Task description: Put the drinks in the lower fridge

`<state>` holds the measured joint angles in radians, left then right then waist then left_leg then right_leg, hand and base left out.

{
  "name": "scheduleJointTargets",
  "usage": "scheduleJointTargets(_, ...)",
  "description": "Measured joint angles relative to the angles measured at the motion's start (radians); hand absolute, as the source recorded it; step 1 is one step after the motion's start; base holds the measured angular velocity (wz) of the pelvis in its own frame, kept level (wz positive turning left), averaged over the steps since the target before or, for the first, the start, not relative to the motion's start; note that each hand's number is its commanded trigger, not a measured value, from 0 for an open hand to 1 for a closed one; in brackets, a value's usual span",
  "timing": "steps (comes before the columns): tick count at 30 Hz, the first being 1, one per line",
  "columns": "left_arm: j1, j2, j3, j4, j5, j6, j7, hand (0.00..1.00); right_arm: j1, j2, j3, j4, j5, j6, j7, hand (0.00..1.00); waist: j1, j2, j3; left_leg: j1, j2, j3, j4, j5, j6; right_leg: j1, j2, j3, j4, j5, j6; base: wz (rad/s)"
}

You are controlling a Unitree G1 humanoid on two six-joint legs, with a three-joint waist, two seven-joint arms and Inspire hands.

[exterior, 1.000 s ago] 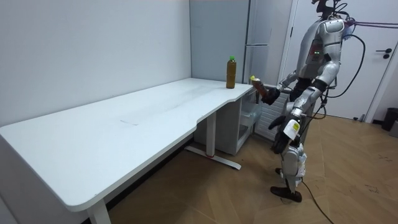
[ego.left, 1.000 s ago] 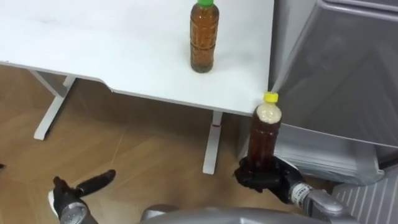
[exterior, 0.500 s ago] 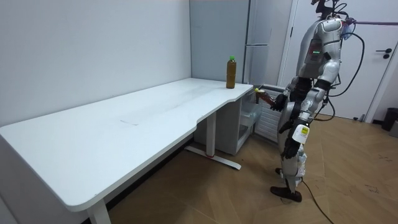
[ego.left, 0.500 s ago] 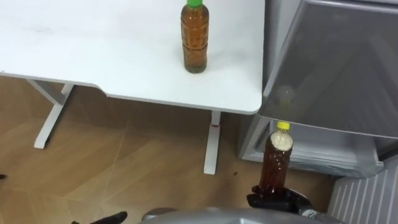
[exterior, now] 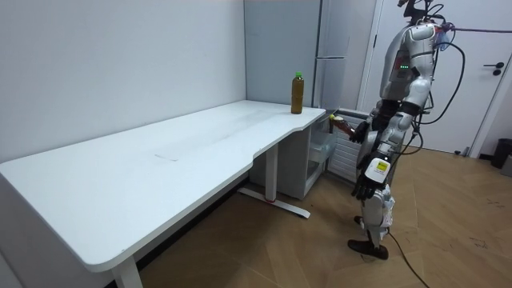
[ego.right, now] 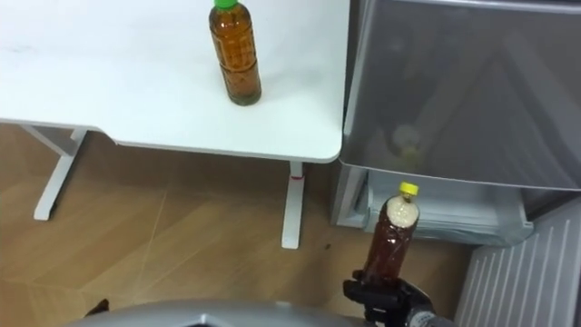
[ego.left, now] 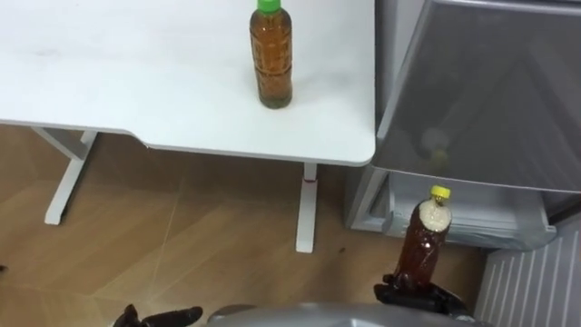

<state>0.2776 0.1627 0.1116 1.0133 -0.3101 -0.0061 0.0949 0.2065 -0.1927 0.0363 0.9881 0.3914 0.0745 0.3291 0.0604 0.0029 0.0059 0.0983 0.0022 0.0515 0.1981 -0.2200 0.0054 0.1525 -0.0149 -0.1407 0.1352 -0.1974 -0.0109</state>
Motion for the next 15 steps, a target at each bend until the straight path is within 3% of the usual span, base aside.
scheduleJointTargets(9,-0.015,-0.010,-0.057,0.008,0.042,0.000,-0.062,0.00,-0.011,0.007,0.004,0.043,0.264,0.000,-0.019,1.00,-0.001,-0.001,0.0004,-0.002,0.000,0.003,0.000,0.000,0.000,-0.004,0.000,0.002,0.001,0.000,0.001,0.00)
scheduleJointTargets(15,-0.013,-0.025,-0.056,0.007,0.060,-0.005,-0.081,0.00,-0.024,0.022,-0.019,-0.020,0.614,-0.004,-0.044,1.00,-0.003,0.006,0.0030,-0.001,0.000,0.003,-0.001,0.000,0.000,-0.001,0.001,0.002,0.003,-0.001,0.001,0.00)
